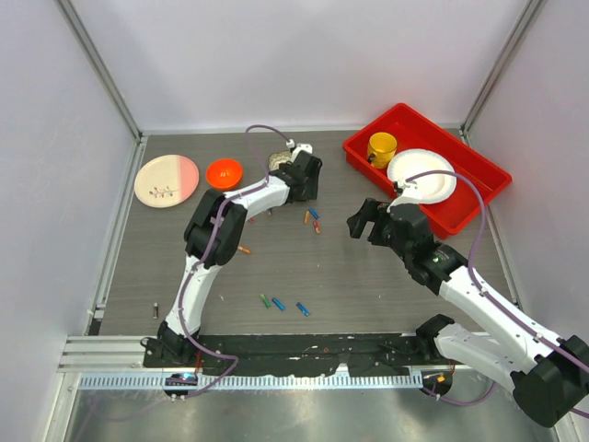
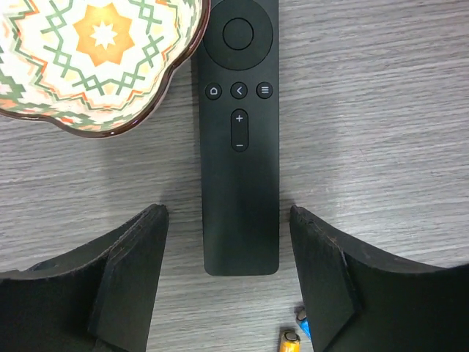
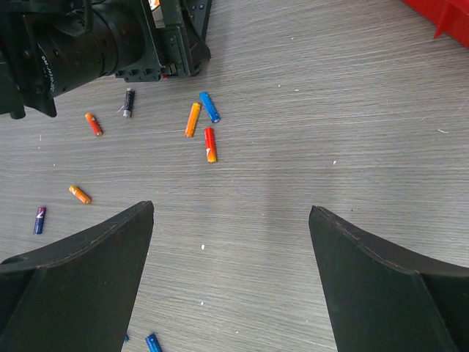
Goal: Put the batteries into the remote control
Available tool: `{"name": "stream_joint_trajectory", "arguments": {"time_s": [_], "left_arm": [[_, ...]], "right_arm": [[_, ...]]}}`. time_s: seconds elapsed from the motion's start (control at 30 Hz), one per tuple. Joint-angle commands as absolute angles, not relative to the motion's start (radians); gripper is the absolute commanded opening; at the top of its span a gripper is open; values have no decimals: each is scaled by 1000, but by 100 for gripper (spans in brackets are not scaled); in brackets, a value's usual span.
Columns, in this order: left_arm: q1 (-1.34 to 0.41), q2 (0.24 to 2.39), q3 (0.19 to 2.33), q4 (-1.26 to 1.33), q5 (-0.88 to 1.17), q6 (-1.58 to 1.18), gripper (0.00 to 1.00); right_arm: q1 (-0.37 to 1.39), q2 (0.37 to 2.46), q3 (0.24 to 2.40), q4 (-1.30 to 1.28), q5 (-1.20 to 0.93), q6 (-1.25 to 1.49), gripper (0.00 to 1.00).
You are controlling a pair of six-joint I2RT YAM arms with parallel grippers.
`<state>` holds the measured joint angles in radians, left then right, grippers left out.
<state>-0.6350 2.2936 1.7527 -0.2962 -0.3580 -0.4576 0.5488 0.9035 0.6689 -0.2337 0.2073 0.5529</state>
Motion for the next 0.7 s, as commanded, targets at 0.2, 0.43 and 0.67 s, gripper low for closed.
{"name": "stream_joint_trajectory", "arguments": {"time_s": [0.2,0.43,0.67], "left_arm": [[-640,2352,1873,-336,-376,-423,67],[-640,2361,1875,-368,-368,-422,61],[-640,2350,1835,-359,-336,-428,55]], "right_arm": [[554,893,672,-204,229,561,92],[554,893,673,-206,236,561,92],[554,885,672,-210,239,565,92]]}}
